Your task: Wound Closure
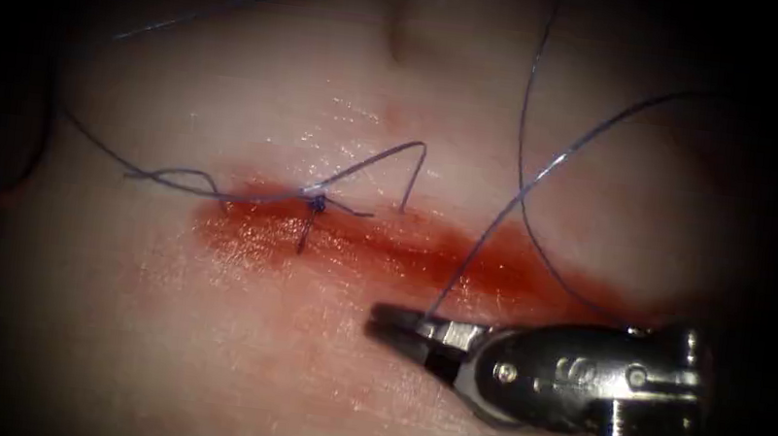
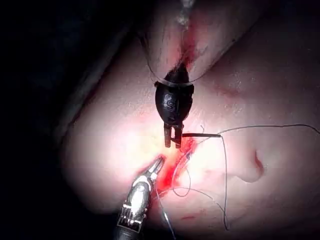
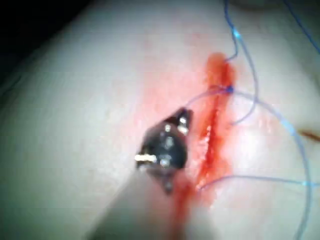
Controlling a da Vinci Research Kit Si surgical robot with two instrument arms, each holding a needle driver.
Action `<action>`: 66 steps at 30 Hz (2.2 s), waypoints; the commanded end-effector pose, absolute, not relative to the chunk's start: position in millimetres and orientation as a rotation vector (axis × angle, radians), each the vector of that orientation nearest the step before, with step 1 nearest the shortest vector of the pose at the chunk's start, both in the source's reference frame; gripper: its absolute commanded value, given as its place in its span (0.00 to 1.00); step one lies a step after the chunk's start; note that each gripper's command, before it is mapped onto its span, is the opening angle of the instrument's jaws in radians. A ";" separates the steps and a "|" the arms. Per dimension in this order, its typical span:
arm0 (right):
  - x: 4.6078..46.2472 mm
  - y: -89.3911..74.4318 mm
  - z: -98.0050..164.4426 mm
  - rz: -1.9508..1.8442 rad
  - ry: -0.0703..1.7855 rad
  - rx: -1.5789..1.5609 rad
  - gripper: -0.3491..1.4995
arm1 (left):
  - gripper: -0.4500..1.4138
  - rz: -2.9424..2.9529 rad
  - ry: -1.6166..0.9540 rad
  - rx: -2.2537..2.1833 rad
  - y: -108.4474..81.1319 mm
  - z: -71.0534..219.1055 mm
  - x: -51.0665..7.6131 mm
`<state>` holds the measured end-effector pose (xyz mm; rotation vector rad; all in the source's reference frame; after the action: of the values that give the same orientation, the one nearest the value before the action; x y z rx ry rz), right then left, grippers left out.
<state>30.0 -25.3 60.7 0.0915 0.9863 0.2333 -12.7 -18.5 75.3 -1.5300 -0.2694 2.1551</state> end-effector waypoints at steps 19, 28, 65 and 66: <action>32.6 -38.8 47.1 -0.166 1.033 0.522 0.00 | 0.00 2.153 -0.276 -1.529 -19.4 75.9 -13.2; 29.5 -34.5 45.7 -0.046 1.106 0.354 0.82 | 0.00 2.153 -0.276 -1.530 -19.3 75.9 -13.2; 26.3 -27.9 54.4 0.104 1.050 0.043 0.79 | 0.00 2.147 -0.094 -1.452 -20.3 70.0 -1.3; 26.5 -27.8 54.4 0.100 1.049 0.040 0.78 | 0.00 2.148 -0.086 -1.443 -20.3 70.1 -0.8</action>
<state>26.0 -27.0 54.0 0.0323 1.0481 0.1031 0.3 -19.4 69.5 -1.4309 -0.0680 2.1509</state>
